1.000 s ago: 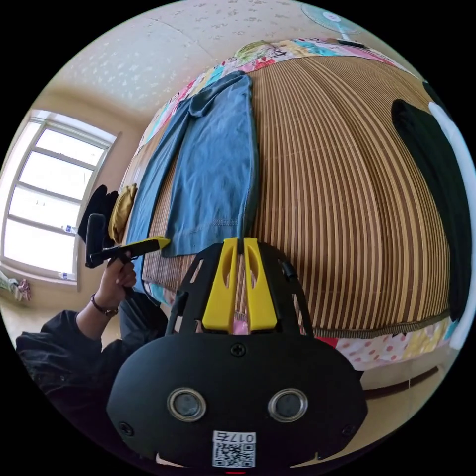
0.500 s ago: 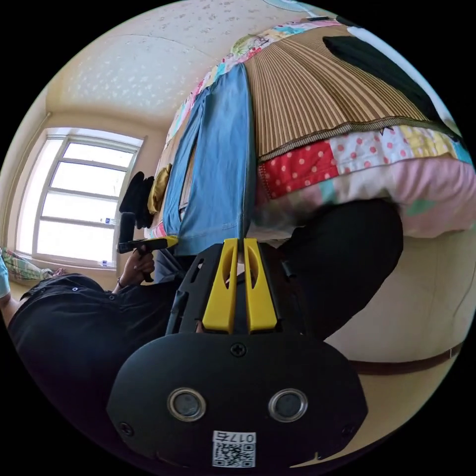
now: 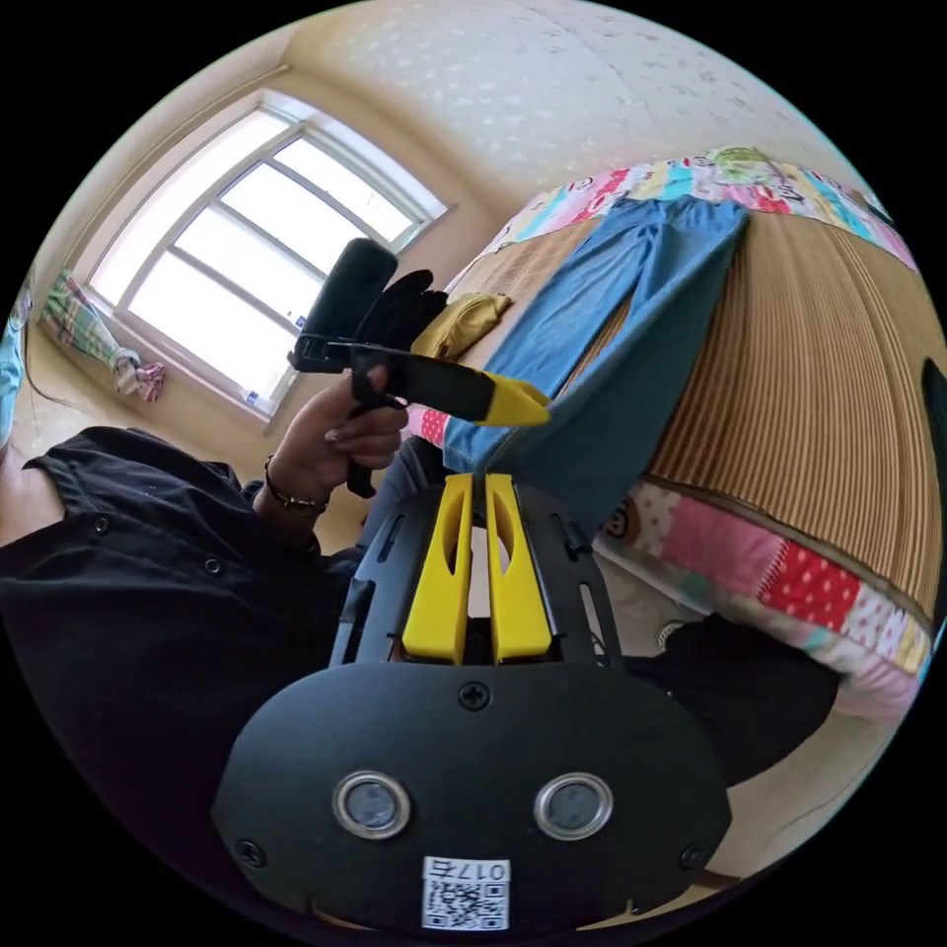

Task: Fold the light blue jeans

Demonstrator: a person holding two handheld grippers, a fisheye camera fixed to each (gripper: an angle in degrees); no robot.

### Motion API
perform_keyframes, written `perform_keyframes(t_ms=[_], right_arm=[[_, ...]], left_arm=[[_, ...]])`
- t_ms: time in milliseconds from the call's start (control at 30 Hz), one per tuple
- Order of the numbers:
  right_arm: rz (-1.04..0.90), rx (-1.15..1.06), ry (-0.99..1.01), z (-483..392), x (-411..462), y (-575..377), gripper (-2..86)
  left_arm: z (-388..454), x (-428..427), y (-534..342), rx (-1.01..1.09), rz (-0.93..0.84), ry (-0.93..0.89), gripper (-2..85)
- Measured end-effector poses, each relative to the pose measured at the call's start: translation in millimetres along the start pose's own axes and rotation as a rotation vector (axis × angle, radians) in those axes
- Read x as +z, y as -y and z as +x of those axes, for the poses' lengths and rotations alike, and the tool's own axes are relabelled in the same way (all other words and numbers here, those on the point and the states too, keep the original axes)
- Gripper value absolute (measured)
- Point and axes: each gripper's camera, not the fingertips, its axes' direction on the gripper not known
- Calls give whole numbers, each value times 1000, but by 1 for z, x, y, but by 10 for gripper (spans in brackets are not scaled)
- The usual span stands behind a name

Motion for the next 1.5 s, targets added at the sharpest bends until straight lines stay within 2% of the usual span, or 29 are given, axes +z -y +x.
perform_keyframes(t_ms=[133, 200, 333, 467, 533, 633, 800, 900, 1000, 1100, 1233, 1367, 1500], right_arm=[[-54, -58, 3, -5, 22, 19, 26], [-121, -113, 6, -7, 34, 32, 28], [-230, -164, 68, -1, 52, 49, 32], [-291, -130, 274, 49, 48, 75, 44], [-243, -57, 331, 92, 31, 101, 56], [-53, 93, 358, 190, -3, 164, 74], [242, 440, 338, 397, -10, 294, 108], [414, 553, 300, 461, -1, 338, 118], [509, 665, 223, 495, 15, 365, 120], [568, 663, 279, 512, 37, 389, 101], [607, 661, 246, 513, 49, 417, 80], [608, 609, 80, 484, 49, 451, 44], [560, 417, -274, 396, 47, 507, 20]], left_arm=[[-28, -2, -19, -29, -12, 58, 89], [-40, -8, -31, -37, 6, 32, 68], [-69, -31, -58, -41, 70, -64, 7], [-106, -60, -87, -69, 172, -205, -5], [-119, -68, -97, -67, 202, -255, -7], [-137, -75, -107, -50, 217, -305, -8], [-161, -72, -121, -32, 235, -357, -9], [-175, -68, -133, -39, 244, -398, -9], [-186, -64, -142, -43, 255, -439, -8], [-194, -61, -149, -43, 264, -462, -8], [-210, -59, -159, -58, 285, -512, -8], [-230, -60, -178, -95, 326, -557, -8], [-249, -65, -206, -151, 416, -646, -8]])
